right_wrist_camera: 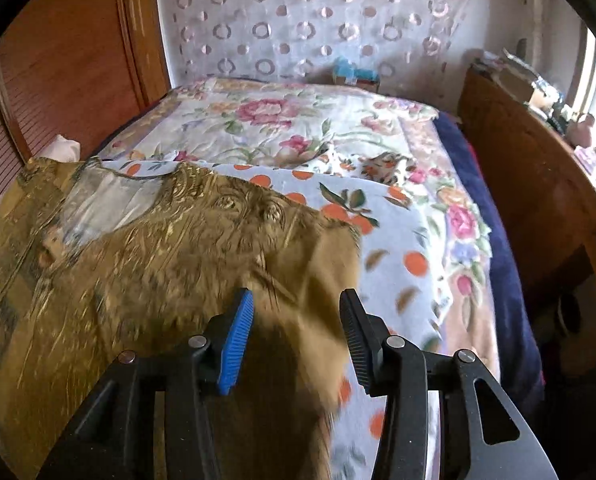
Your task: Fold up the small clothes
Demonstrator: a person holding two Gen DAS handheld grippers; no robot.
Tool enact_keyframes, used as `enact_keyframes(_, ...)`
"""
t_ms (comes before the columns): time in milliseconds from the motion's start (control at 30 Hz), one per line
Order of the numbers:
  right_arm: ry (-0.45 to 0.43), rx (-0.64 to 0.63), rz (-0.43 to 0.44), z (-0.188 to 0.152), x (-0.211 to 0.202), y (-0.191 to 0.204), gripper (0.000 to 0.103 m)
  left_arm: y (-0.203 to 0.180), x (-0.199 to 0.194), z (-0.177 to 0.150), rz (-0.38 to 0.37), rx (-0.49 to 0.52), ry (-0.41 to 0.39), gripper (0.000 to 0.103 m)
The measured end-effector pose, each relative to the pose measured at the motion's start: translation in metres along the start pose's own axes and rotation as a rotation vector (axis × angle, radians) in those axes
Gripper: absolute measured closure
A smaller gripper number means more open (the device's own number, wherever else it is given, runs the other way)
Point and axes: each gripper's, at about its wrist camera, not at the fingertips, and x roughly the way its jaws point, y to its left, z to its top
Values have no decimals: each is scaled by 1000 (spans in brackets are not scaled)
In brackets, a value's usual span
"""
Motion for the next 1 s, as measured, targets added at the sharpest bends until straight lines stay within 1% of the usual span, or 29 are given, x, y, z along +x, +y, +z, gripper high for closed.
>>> enact_keyframes(100,43,-21,-38,11,18,-2,56,8,10,6,18,-5,17,23)
enact_keyframes(167,52,-31,-51,17,27,-3,70,13,16,8,24,-10,25,23)
enact_keyframes(200,62,-36,-45,19,31,-4,80,16,19,9,26,-12,30,23)
enact_keyframes(233,53,-39,-24,21,31,-4,98,18,23,11,29,-14,34,23)
enact_keyframes(267,52,-46,-26,22,32,-2,100,20,25,11,30,-16,37,23)
enact_keyframes(333,45,-59,-8,24,32,-4,102,22,29,14,30,-18,44,23)
enact_keyframes(400,15,-56,0,24,26,-13,102,23,31,16,29,-15,44,23)
enact_keyframes(533,-68,-2,-5,27,8,-34,102,26,34,23,31,-9,39,23)
enact_keyframes(600,-90,26,-2,31,3,-44,102,29,38,27,38,-9,39,23)
enact_keyframes(667,-86,31,-19,32,2,-49,102,34,42,31,47,-16,42,23)
enact_keyframes(733,-78,28,-54,32,4,-53,102,40,48,34,50,-26,51,23)
enact_keyframes(800,-77,37,-64,32,8,-52,102,44,54,37,56,-30,60,23)
enact_keyframes(833,-71,40,-74,33,10,-50,100,47,57,39,61,-30,63,23)
enact_keyframes(867,-65,44,-84,32,10,-47,93,49,58,40,62,-29,65,23)
enact_keyframes(900,-58,46,-80,33,12,-44,80,50,61,42,67,-25,69,24)
enact_keyframes(933,-52,46,-70,33,14,-39,61,52,63,44,74,-21,70,23)
enact_keyframes(967,-51,46,-58,33,14,-38,52,54,65,46,77,-20,72,23)
enact_keyframes(1000,-47,44,-52,31,15,-35,39,55,67,47,78,-20,74,23)
